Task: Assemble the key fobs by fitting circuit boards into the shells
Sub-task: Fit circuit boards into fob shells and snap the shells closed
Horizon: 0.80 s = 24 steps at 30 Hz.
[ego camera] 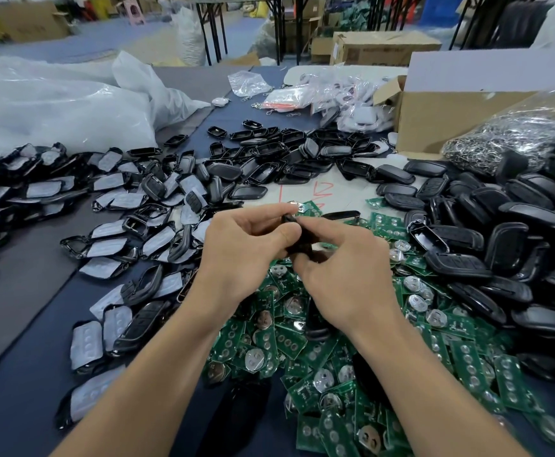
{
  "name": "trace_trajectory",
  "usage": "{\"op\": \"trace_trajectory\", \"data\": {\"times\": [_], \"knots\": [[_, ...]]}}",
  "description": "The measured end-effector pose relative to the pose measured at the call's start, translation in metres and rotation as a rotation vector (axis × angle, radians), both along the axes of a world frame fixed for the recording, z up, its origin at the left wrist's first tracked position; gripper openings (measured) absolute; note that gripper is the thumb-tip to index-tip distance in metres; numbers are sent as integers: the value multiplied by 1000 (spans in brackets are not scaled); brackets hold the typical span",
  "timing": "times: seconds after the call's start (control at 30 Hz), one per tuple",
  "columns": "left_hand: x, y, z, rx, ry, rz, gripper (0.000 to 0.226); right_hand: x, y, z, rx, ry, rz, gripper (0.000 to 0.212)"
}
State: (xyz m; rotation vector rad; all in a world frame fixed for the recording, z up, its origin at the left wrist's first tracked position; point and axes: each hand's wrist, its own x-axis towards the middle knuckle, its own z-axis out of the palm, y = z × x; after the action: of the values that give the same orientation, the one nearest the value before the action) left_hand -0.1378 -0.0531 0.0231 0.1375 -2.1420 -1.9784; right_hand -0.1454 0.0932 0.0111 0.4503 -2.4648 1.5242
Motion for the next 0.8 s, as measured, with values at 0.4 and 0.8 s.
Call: {"op": "trace_trajectory", "data": {"times": [0.4,0.8], "knots": [[-2,8,0,143,-25,42,29,-1,2,0,88,31,-84,51],[-1,3,2,50,30,61,29,-16,9,2,-256,-237,49,22]]}}
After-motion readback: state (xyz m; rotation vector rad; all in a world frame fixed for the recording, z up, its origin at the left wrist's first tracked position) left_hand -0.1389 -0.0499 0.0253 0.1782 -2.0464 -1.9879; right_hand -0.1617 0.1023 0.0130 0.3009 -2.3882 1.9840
